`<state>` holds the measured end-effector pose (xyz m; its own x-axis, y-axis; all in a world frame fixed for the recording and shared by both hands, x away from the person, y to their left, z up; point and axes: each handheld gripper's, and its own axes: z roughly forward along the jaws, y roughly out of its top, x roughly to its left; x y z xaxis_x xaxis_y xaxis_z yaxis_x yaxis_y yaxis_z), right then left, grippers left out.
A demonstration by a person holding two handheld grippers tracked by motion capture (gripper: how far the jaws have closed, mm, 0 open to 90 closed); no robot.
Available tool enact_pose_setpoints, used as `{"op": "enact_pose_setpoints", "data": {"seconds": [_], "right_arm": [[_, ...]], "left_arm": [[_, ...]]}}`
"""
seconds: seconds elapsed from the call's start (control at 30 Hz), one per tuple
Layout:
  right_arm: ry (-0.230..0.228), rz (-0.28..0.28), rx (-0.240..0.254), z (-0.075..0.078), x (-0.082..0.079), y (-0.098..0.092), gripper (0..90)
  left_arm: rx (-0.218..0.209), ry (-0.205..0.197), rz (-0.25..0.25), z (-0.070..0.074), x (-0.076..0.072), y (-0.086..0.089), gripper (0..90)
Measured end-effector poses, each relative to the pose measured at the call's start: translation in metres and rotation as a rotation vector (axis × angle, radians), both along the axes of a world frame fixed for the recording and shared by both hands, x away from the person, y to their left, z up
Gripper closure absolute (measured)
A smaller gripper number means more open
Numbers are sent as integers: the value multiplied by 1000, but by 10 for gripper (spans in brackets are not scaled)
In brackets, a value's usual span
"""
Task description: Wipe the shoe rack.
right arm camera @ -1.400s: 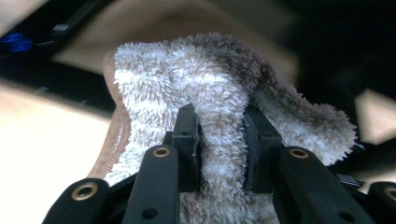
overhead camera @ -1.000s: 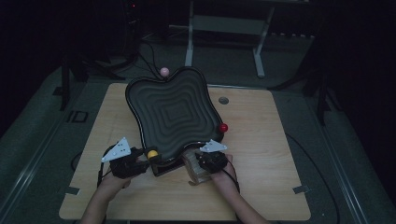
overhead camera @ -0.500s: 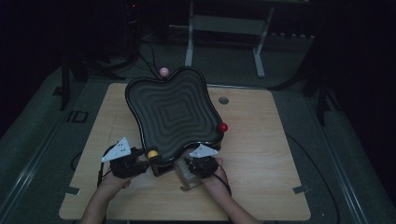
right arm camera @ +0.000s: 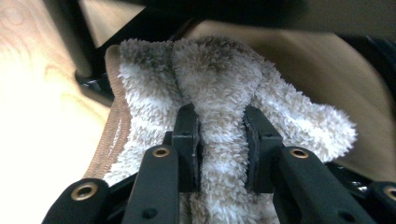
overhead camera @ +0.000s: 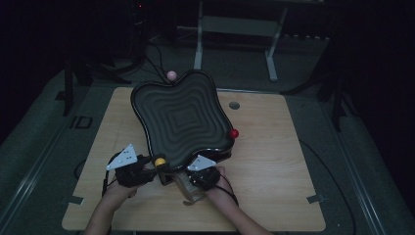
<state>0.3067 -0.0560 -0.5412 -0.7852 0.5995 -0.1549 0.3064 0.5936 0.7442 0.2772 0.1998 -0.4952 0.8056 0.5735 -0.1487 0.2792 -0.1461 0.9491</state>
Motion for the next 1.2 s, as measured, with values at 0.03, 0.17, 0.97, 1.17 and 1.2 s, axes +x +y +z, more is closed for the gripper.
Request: {"op": "enact_pose_setpoints", "data": {"seconds": [0.03,0.17,0.97,1.17,1.2], "right_arm": [[-18,-39,-5,1,4,-2,693],[-13,-136,24,-2,12,-5,691],[-46,-276,-19,-2,36,-61,689],[-31,-259,16,-3,34,-61,693],[-17,-247,26,-3,33,-57,692]], "left_arm": [[-2,0,1,0,0,0,596],[-2,1,-3,0,0,0,596],[-5,2,-6,0,1,0,596],[-10,4,-10,-1,1,0,596],[-11,4,-10,-1,1,0,596]]}}
